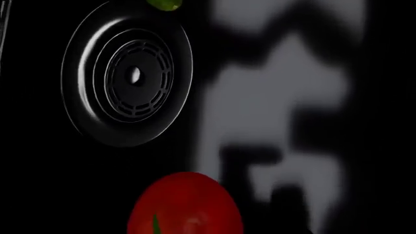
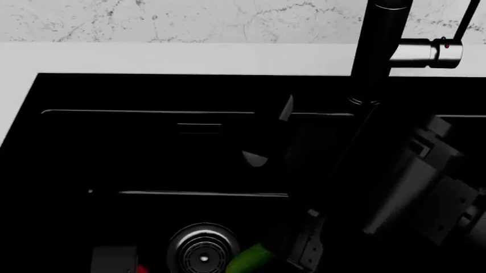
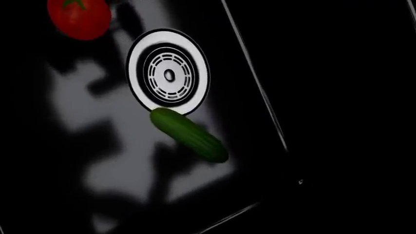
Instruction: Pick the vegetables from the sink and place them on the cutting board.
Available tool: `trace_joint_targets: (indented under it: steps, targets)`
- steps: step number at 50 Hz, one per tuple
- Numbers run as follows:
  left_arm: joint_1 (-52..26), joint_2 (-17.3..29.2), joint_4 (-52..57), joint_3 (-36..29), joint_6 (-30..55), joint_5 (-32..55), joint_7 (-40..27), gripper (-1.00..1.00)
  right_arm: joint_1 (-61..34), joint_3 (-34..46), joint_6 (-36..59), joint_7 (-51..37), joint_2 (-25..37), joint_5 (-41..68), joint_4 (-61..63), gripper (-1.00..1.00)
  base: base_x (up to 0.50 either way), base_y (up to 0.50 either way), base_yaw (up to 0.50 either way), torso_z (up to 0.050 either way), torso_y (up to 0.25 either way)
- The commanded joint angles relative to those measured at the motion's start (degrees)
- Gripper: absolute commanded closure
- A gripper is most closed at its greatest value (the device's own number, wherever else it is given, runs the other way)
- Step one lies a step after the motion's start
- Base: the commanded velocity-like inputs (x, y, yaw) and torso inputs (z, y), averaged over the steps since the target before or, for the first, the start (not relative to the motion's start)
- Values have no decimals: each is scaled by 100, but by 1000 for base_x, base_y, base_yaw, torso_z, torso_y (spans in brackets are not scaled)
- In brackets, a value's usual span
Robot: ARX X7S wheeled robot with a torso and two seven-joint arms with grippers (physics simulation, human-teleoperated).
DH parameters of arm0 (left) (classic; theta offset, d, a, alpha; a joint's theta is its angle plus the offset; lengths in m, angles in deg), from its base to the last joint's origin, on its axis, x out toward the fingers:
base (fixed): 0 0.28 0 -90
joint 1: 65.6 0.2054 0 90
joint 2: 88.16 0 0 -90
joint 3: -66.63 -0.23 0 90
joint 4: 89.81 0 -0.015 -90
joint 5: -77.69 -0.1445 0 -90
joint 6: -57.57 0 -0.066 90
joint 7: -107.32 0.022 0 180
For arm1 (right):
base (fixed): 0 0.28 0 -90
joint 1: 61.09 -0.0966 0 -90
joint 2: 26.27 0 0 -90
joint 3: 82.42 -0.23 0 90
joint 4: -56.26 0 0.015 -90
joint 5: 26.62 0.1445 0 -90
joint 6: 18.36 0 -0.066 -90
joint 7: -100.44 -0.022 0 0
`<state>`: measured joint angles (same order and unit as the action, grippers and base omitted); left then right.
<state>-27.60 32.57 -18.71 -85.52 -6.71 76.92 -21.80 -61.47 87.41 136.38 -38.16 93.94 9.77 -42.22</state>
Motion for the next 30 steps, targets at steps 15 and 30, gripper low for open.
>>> trace_joint_targets:
  steps: [15, 30]
  targets:
    - [58, -548, -1308, -22, -634, -193, -248, -100, 117, -111, 38, 102, -95, -185, 71, -100, 33, 0, 4, 0, -1]
    - [-93, -987, -2814, -119, -2332, -874, -1964, 100, 78, -134, 43, 70, -110, -174, 110, -100, 42, 3, -6, 0, -11]
